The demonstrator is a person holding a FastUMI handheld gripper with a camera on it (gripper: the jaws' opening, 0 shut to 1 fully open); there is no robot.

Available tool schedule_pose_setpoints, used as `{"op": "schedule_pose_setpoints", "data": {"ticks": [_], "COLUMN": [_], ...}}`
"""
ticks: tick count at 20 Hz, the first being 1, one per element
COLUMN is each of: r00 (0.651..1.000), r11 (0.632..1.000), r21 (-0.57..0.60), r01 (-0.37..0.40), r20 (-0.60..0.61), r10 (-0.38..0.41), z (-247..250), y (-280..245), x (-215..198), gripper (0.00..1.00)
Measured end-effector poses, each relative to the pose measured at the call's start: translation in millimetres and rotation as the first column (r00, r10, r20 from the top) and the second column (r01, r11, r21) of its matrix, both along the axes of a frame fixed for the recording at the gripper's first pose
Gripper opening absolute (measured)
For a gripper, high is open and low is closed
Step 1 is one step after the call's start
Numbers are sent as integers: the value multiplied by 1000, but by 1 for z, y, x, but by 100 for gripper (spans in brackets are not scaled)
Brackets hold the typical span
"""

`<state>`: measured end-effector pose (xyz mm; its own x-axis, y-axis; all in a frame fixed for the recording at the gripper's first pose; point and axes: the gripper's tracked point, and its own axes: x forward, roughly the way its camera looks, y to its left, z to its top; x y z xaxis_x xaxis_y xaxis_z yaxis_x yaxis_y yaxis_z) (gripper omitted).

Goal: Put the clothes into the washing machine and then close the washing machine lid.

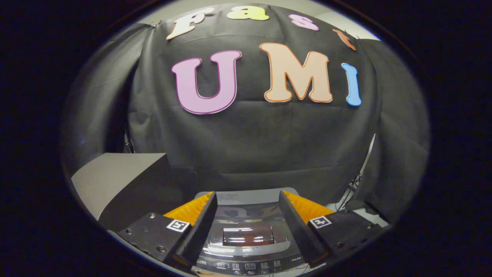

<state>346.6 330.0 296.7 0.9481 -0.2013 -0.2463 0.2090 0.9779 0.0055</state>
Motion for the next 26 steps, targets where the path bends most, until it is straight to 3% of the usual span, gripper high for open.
{"op": "schedule_pose_setpoints", "data": {"ticks": [16,26], "r00": [979,949], "r11": [999,993], "r21": [-13,-118], "r01": [52,-14], "r20": [200,310], "r10": [-48,50], "z": [40,42], "y": [-65,-61], "x": [-94,-139], "gripper": [97,97]}}
